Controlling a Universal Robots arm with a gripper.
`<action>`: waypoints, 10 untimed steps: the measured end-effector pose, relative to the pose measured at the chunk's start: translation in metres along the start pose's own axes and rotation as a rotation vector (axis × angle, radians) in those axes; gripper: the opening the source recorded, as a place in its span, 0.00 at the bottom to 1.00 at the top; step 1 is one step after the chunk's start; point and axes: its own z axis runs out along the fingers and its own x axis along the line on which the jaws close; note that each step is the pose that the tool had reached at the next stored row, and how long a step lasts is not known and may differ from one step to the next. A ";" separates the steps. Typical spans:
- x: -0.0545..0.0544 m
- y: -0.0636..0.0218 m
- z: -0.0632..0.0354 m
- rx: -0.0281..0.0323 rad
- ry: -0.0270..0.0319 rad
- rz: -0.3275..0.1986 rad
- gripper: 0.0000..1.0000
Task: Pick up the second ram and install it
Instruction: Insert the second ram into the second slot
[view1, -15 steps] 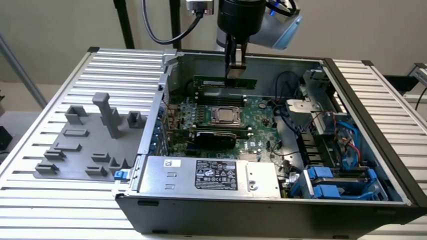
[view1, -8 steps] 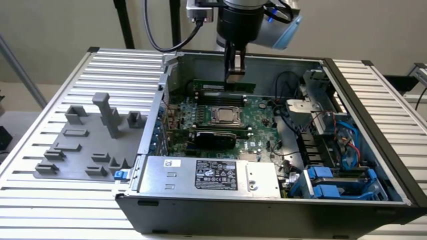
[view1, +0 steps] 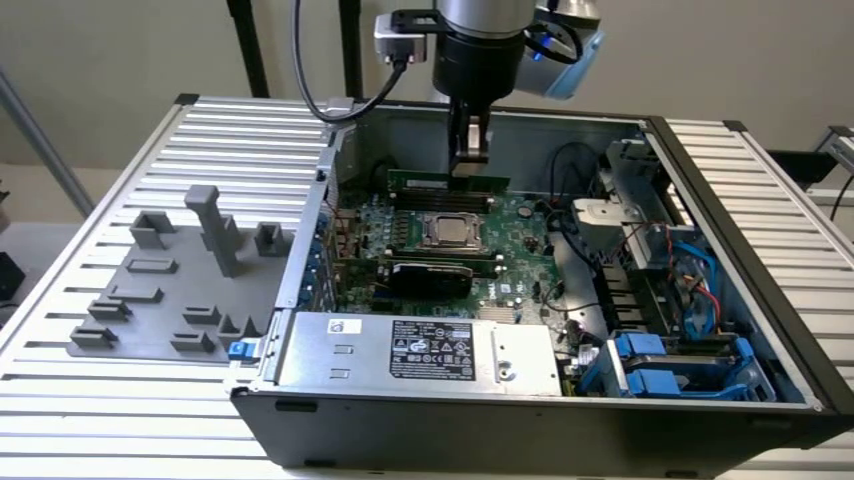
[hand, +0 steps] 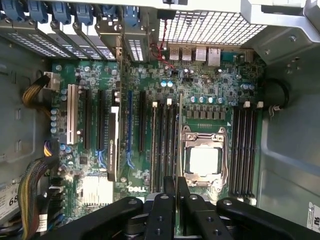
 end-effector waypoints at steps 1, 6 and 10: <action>0.000 -0.0006 0.0018 0.0000 0.0000 0.000 0.14; 0.000 -0.0041 0.0108 -0.0001 0.0001 -0.002 0.14; 0.000 -0.0070 0.0179 -0.0002 0.0002 -0.004 0.14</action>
